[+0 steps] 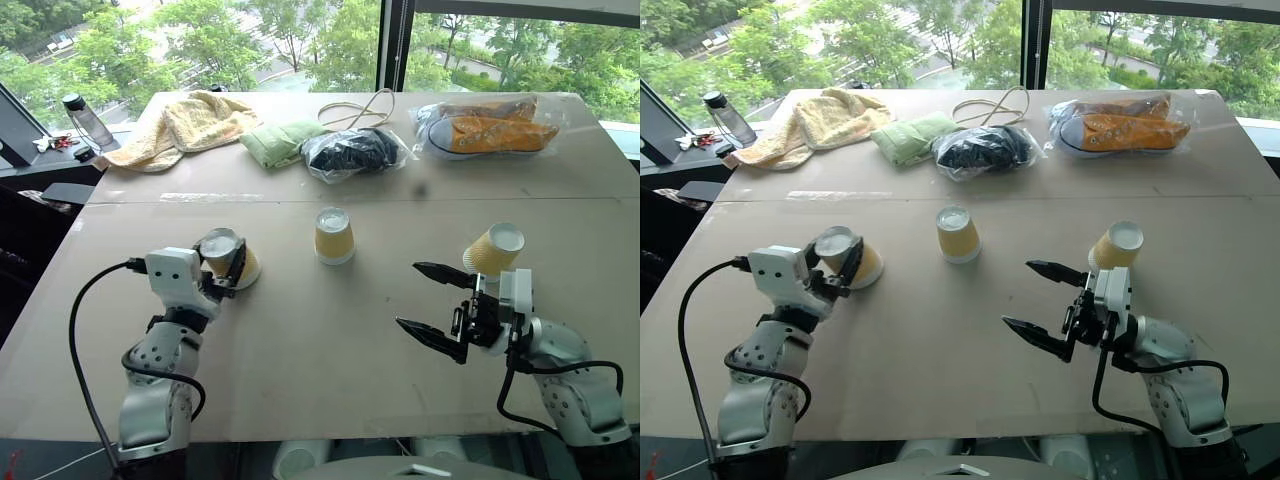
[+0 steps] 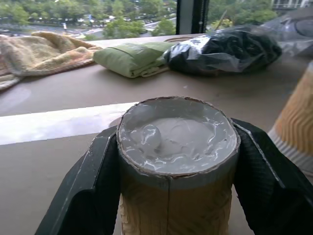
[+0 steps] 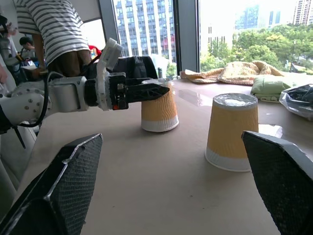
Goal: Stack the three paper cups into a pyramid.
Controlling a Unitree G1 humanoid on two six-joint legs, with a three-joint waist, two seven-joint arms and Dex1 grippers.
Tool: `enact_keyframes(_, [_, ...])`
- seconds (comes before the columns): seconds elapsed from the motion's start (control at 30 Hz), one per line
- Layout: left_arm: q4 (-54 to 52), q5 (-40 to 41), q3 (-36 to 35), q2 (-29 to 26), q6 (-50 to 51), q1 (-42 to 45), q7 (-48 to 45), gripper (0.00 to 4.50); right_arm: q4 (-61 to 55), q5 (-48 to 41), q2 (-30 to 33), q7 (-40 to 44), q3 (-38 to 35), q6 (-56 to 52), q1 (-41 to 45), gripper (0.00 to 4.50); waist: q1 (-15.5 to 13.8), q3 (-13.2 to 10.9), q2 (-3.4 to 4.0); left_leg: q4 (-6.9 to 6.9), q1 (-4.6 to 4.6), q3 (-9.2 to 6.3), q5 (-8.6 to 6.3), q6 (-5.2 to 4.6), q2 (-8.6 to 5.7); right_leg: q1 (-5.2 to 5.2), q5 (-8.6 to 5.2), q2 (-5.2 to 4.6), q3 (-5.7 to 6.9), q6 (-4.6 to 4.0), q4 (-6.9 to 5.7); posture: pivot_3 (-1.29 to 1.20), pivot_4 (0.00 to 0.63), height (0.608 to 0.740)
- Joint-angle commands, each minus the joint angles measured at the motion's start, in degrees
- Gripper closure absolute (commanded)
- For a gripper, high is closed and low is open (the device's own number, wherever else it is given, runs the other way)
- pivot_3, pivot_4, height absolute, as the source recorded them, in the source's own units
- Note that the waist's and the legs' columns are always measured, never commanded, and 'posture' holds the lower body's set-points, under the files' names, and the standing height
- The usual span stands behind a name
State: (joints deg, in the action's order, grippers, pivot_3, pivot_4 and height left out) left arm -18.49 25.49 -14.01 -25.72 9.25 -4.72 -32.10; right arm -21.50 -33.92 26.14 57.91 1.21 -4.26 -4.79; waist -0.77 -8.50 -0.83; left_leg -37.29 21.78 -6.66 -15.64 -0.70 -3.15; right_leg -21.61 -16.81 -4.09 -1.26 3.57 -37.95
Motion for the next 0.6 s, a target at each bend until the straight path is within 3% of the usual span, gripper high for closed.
enact_keyframes(0.03, [-3.27, 3.90, 4.47, -3.05, 2.73, 2.96, -8.10, 1.73, -1.94, -1.12, 0.45, -0.30, -2.09, 0.97, -0.11, 0.00, 0.04, -0.01, 0.06, 0.00, -0.02, 0.02, 0.00, 0.00, 0.00, 0.00, 0.00, 0.00, -0.02, 0.00, 0.01, 0.00, 0.150, 0.740])
enact_keyframes(0.33, [0.34, -0.25, 22.46, -1.99, 4.01, 12.92, -18.40, 1.73, -2.69, -0.24, 0.73, -2.31, -4.86, 2.12, -2.24, 0.00, 0.29, -0.01, 0.07, 0.00, -0.02, 0.03, 0.01, 0.01, 0.00, -0.01, 0.01, 0.05, -0.06, -0.01, 0.00, 0.00, 0.150, 0.740])
enact_keyframes(0.6, [7.61, -4.56, 27.24, 2.13, -1.60, 16.80, -21.37, 1.73, -5.21, 0.20, 0.45, -4.59, -5.69, 2.63, -5.00, 0.00, 0.36, -0.01, 0.08, 0.00, -0.03, 0.00, 0.03, 0.02, 0.01, 0.00, 0.01, 0.07, -0.03, -0.01, -0.04, 0.00, 0.150, 0.740])
